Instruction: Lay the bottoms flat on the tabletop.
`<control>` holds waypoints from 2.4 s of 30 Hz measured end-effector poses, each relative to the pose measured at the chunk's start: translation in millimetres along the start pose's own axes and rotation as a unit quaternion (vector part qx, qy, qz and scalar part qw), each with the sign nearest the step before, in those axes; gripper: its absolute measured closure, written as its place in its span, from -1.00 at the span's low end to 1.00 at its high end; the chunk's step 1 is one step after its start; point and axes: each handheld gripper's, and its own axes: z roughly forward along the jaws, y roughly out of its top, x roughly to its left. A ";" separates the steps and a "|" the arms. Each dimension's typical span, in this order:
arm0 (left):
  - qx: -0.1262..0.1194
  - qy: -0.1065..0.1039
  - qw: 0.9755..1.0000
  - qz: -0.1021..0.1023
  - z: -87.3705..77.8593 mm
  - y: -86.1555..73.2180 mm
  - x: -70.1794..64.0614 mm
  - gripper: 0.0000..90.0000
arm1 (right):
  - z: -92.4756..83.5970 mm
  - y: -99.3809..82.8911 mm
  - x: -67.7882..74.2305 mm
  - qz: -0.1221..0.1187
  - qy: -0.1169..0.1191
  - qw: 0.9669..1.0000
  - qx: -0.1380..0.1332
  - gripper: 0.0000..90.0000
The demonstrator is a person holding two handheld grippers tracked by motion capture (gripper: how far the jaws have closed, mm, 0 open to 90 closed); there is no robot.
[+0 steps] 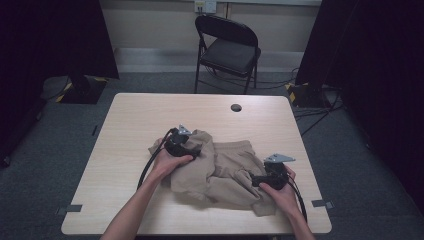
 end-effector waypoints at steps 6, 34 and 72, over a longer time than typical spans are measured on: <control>-0.033 -0.031 0.998 -0.043 -11.2 -2.3 13.5 0.49 | -0.1 -0.1 -0.1 0.000 0.000 1.000 0.000 -0.69; -0.152 -0.151 0.976 -0.039 -161.6 -90.8 17.1 0.87 | 0.0 -0.1 0.1 0.001 0.001 1.000 0.000 -0.69; -0.138 -0.079 0.981 -0.108 -163.1 -107.6 58.7 -0.09 | -10.0 18.5 -8.5 0.018 0.016 1.000 -0.017 -0.58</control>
